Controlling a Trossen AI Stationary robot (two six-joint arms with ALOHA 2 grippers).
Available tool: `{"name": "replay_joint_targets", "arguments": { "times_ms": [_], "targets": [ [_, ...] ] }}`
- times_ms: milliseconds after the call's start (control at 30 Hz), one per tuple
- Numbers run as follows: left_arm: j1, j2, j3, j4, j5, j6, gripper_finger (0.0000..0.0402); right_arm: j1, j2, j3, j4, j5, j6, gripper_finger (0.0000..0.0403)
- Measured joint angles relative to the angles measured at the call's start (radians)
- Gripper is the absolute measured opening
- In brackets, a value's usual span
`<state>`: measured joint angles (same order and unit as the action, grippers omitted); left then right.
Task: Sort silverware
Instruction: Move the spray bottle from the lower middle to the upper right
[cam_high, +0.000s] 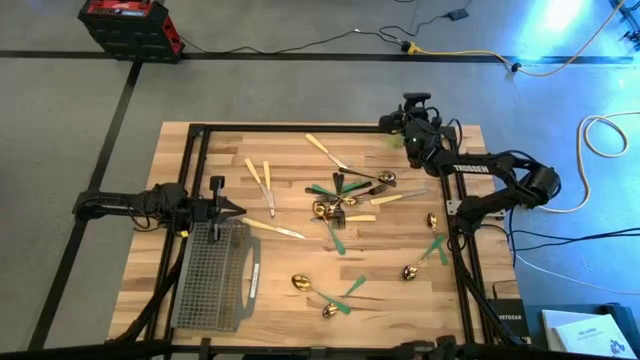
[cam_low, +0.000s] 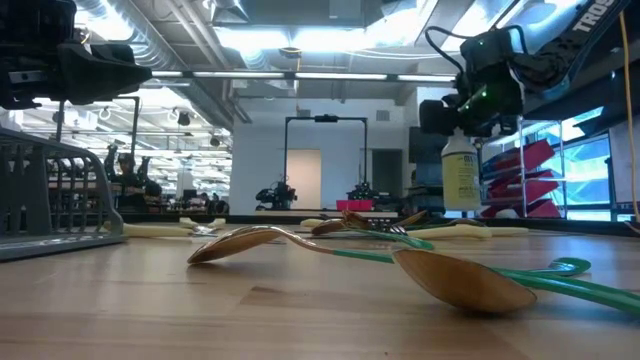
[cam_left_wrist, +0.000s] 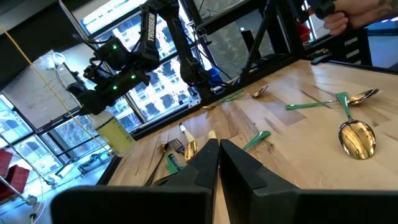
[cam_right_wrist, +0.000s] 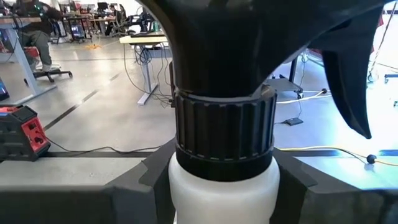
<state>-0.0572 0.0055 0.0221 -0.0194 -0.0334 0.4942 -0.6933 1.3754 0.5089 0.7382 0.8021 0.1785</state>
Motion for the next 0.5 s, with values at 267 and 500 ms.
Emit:
{"name": "replay_joint_targets", "arguments": {
  "times_ms": [267, 500],
  "targets": [
    [0.000, 0.000, 0.000, 0.000, 0.000, 0.000, 0.0000, 0.000, 0.000, -0.084, 0.128, 0.002, -0.009, 0.0159],
    [0.000, 0.000, 0.000, 0.000, 0.000, 0.000, 0.0000, 0.000, 0.000, -0.130, 0.148, 0.002, -0.034, 0.0159]
  ]
}}
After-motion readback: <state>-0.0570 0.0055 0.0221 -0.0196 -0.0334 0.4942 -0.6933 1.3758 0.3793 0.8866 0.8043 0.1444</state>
